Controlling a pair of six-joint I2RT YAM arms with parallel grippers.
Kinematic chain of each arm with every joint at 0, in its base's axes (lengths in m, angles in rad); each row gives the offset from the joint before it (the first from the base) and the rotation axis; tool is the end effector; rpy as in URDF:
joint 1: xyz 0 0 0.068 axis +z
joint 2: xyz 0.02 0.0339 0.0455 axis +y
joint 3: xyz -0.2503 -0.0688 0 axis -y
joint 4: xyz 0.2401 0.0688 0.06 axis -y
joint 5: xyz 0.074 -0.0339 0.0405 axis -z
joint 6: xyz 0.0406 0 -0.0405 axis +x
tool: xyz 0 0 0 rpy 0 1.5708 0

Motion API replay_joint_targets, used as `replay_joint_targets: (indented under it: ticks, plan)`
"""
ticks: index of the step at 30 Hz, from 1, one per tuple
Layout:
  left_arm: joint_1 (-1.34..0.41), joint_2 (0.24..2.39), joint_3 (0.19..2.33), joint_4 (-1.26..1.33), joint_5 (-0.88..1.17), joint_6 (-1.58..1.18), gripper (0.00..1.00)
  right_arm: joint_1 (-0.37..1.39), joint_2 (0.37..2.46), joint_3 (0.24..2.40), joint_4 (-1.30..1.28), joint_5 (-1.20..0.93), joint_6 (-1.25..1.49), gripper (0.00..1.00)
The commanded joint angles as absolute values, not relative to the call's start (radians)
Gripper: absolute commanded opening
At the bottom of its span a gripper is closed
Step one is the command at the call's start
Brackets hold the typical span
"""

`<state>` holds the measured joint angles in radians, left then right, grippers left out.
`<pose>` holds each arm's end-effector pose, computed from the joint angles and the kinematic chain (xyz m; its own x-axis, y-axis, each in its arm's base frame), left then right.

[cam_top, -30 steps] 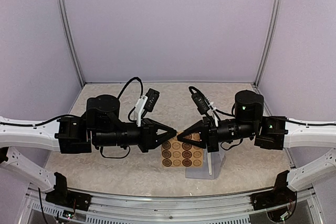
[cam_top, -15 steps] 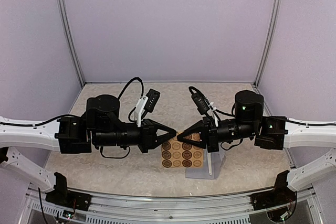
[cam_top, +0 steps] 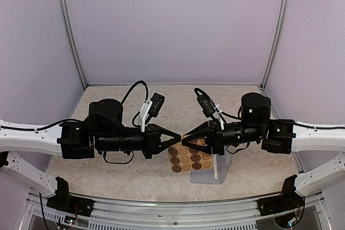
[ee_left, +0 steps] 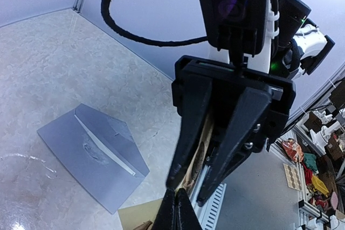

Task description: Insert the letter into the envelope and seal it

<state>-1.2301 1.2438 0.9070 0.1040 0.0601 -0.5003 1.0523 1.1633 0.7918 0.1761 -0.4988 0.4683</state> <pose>0.0971 -0.2812 0.3014 -0.5283 0.0572 -0.8471 0.8057 0.3486 -0.4789 0.1189 0.2475 0.2908 -0.5351 -0.1380 -0.8334 -0.8447 0.1007 0.5257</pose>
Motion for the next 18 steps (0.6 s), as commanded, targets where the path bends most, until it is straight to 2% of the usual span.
replay_joint_targets:
  ticks: [1, 4, 10, 12, 15, 18]
  plan:
    - [-1.232, 1.229, 0.884, 0.137, 0.063, -0.491, 0.00, 1.064, 1.134, 0.796, 0.189, -0.470, 0.481, 0.29]
    - [-1.232, 1.222, 0.879, 0.138, 0.049, -0.494, 0.00, 1.062, 1.109, 0.781, 0.192, -0.463, 0.490, 0.35]
    - [-1.232, 1.215, 0.875, 0.144, 0.033, -0.497, 0.00, 1.061, 1.078, 0.756, 0.181, -0.445, 0.500, 0.30]
    - [-1.232, 1.211, 0.868, 0.140, 0.029, -0.499, 0.00, 1.062, 1.079, 0.745, 0.165, -0.419, 0.504, 0.31]
    - [-1.228, 1.206, 0.841, 0.126, 0.022, -0.515, 0.00, 1.061, 1.064, 0.704, 0.155, -0.364, 0.522, 0.46]
    - [-1.208, 1.196, 0.788, 0.097, 0.013, -0.556, 0.15, 1.061, 1.075, 0.693, 0.068, -0.300, 0.538, 0.59]
